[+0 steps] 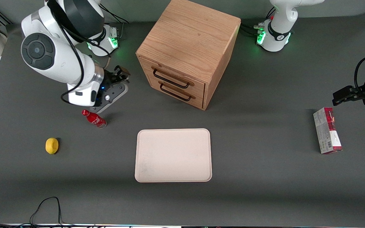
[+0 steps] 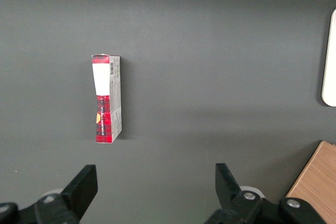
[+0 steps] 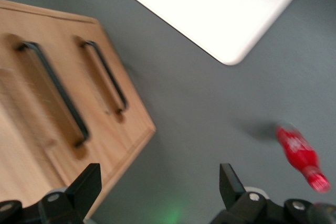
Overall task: Open upper drawer
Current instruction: 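Move the right gripper to the upper drawer's black handle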
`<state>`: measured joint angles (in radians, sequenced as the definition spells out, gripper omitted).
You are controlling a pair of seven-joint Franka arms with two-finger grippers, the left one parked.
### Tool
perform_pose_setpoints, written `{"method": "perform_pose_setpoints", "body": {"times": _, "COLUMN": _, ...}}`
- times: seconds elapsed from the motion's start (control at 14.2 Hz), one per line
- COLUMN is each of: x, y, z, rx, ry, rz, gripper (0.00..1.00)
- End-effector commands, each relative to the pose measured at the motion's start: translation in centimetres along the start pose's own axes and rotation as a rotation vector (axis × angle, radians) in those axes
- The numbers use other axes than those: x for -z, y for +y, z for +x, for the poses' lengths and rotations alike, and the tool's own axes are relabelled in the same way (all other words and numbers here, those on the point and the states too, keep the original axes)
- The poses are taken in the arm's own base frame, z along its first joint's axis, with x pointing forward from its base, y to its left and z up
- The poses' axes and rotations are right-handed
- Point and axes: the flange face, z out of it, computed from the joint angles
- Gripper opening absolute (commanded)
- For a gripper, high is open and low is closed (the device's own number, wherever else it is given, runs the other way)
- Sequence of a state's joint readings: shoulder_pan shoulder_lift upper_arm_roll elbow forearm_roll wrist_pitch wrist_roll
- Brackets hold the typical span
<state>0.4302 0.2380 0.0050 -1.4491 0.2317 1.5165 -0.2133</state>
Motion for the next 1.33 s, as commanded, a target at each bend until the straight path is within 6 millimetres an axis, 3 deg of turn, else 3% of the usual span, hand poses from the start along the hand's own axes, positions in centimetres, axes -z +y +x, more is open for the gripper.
{"method": "perform_pose_setpoints", "body": {"times": 0.0, "x": -1.4, "y": -1.7, "z": 3.4, "rx": 0.081, "ry": 0.046, "rz": 0.061, "gripper": 1.00}}
{"method": "perform_pose_setpoints", "body": {"times": 0.07, "x": -1.7, "y": -3.1, "z": 4.2, "rx": 0.110, "ry": 0.049, "rz": 0.062, "gripper": 1.00}}
{"method": "perform_pose_setpoints", "body": {"times": 0.49, "x": -5.8, "y": -6.4, "z": 6.7, "rx": 0.175, "ry": 0.034, "rz": 0.090, "gripper": 1.00}}
{"method": "perform_pose_setpoints", "body": {"times": 1.26, "x": -11.8, "y": -9.4, "z": 6.5, "rx": 0.322, "ry": -0.078, "rz": 0.066, "gripper": 1.00}}
